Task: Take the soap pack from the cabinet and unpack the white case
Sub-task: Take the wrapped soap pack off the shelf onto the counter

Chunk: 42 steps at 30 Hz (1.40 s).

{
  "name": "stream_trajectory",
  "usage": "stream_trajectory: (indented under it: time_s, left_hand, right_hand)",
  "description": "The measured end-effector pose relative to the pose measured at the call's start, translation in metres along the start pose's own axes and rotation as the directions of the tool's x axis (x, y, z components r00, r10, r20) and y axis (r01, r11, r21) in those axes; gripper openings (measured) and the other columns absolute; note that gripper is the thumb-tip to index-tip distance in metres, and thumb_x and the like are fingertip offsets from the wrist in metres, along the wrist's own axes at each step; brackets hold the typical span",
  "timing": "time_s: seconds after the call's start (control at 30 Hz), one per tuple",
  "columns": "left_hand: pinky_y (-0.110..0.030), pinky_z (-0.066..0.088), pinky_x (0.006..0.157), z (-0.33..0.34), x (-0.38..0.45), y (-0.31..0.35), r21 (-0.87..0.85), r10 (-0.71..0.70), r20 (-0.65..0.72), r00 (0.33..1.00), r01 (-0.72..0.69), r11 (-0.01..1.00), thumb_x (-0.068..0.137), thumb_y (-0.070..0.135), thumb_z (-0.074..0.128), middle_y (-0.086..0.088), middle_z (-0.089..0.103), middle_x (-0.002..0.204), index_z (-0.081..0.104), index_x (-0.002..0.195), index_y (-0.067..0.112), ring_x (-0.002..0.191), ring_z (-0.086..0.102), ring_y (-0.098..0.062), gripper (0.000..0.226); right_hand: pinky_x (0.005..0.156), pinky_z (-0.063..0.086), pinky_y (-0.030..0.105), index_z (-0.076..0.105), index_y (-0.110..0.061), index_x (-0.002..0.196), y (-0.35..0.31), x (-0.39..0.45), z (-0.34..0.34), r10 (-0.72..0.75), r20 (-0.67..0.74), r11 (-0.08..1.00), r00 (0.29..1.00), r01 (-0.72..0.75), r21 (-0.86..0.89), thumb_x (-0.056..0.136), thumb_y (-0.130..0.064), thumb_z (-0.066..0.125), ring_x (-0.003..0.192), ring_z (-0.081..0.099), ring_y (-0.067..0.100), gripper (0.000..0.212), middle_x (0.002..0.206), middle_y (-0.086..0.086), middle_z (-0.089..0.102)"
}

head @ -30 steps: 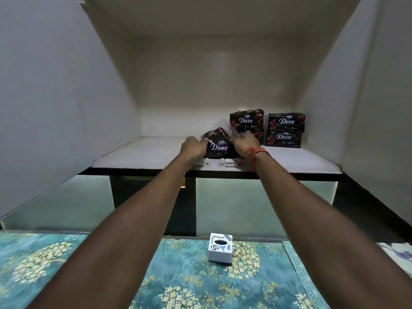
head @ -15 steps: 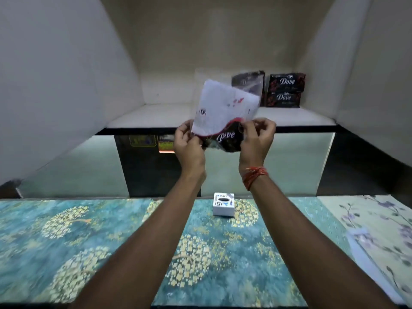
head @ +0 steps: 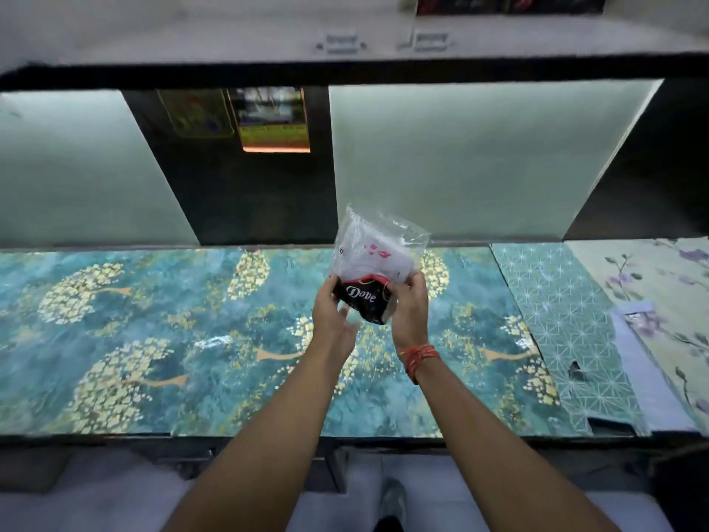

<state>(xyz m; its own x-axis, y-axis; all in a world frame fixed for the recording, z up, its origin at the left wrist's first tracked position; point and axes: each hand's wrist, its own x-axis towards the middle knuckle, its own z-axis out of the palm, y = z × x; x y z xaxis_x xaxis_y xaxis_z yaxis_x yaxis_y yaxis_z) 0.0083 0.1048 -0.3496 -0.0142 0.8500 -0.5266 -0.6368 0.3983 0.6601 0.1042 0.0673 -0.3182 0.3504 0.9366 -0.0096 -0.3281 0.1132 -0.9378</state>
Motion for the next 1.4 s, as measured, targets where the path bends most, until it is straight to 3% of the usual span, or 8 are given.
stream_trajectory:
  time_s: [0.17, 0.3, 0.4, 0.5, 0.63, 0.87, 1.07, 1.4]
  left_hand:
    - [-0.044, 0.053, 0.078, -0.007, 0.059, -0.028, -0.246, -0.206, -0.025, 0.978, 0.193, 0.95, 0.094, 0.052, 0.05, -0.018, 0.07, 0.094, 0.062, 0.104, 0.006, 0.09, 0.064, -0.033, 0.049]
    - [-0.03, 0.053, 0.052, -0.01, 0.097, -0.033, -0.087, -0.164, -0.13, 0.978, 0.154, 0.984, 0.09, 0.056, 0.05, -0.012, 0.071, 0.095, 0.062, 0.121, 0.01, 0.068, 0.069, -0.023, 0.057]
    - [-0.04, 0.058, 0.056, -0.026, 0.122, -0.03, -0.026, -0.122, -0.223, 0.967, 0.119, 0.993, 0.093, 0.047, 0.056, -0.013, 0.071, 0.114, 0.057, 0.133, 0.014, 0.085, 0.074, -0.03, 0.052]
    - [-0.043, 0.059, 0.059, -0.035, 0.139, -0.021, -0.039, -0.053, -0.261, 0.964, 0.045, 0.998, 0.096, 0.034, 0.058, -0.01, 0.072, 0.11, 0.062, 0.126, 0.019, 0.092, 0.071, -0.03, 0.034]
    - [-0.041, 0.056, 0.063, -0.046, 0.155, -0.014, 0.048, -0.057, -0.254, 0.966, 0.071, 0.996, 0.096, 0.03, 0.058, -0.005, 0.07, 0.092, 0.064, 0.107, 0.02, 0.08, 0.067, -0.025, 0.016]
    - [-0.038, 0.057, 0.06, -0.052, 0.176, -0.02, 0.082, -0.056, -0.262, 0.964, 0.08, 0.993, 0.098, 0.026, 0.056, -0.008, 0.071, 0.088, 0.064, 0.115, 0.013, 0.075, 0.068, -0.025, 0.023]
    - [-0.039, 0.058, 0.058, -0.061, 0.192, -0.024, 0.079, -0.11, -0.292, 0.95, 0.138, 0.987, 0.099, 0.028, 0.054, -0.01, 0.071, 0.096, 0.062, 0.118, 0.015, 0.08, 0.068, -0.027, 0.024]
    - [-0.041, 0.057, 0.069, -0.061, 0.207, -0.023, 0.186, -0.106, -0.263, 0.959, 0.158, 0.97, 0.102, 0.03, 0.048, -0.011, 0.072, 0.095, 0.061, 0.117, 0.013, 0.079, 0.069, -0.028, 0.026]
  right_hand:
    - [0.054, 0.043, 0.011, 0.045, -0.006, 0.096, 0.064, 0.05, -0.014, 0.152, -0.014, 0.977, 0.988, -0.153, -0.146, 0.087, 0.007, 0.048, 0.064, 0.053, -0.001, 0.016, 0.08, -0.001, 0.049]
    - [0.071, 0.05, 0.039, 0.051, -0.011, 0.097, 0.092, 0.077, -0.02, 0.251, 0.123, 0.907, 0.96, -0.19, -0.375, 0.069, -0.015, 0.059, 0.076, 0.058, 0.017, 0.03, 0.087, 0.007, 0.057]
    - [0.078, 0.053, 0.027, 0.051, -0.013, 0.117, 0.083, 0.089, -0.03, 0.309, 0.25, 0.836, 0.917, -0.137, -0.531, 0.07, -0.041, 0.065, 0.093, 0.06, 0.0, 0.057, 0.105, -0.006, 0.059]
    - [0.078, 0.053, 0.025, 0.052, -0.015, 0.12, 0.064, 0.108, -0.032, 0.018, 0.144, 0.827, 0.989, 0.066, -0.558, 0.078, -0.052, 0.06, 0.097, 0.061, 0.009, 0.056, 0.108, -0.001, 0.059]
    - [0.072, 0.054, 0.035, 0.069, -0.005, 0.096, 0.049, 0.145, -0.015, -0.394, 0.175, 0.594, 0.902, 0.395, -0.701, 0.091, -0.01, 0.06, 0.08, 0.062, 0.022, 0.011, 0.09, 0.01, 0.069]
    - [0.088, 0.051, 0.037, 0.061, -0.004, 0.116, 0.078, 0.17, -0.001, 0.336, 0.241, 0.452, 0.91, 0.068, -0.889, 0.099, -0.03, 0.048, 0.099, 0.061, 0.027, 0.034, 0.113, 0.011, 0.066]
    - [0.089, 0.053, 0.057, 0.065, 0.002, 0.103, 0.097, 0.195, -0.013, 0.548, 0.139, 0.504, 0.825, -0.193, -0.842, 0.085, -0.013, 0.056, 0.1, 0.066, 0.038, 0.025, 0.108, 0.021, 0.069]
    - [0.085, 0.049, 0.036, 0.064, -0.006, 0.115, 0.102, 0.201, -0.018, 0.714, 0.277, 0.601, 0.643, -0.36, -0.714, 0.083, -0.017, 0.07, 0.097, 0.062, 0.018, 0.034, 0.11, 0.009, 0.069]
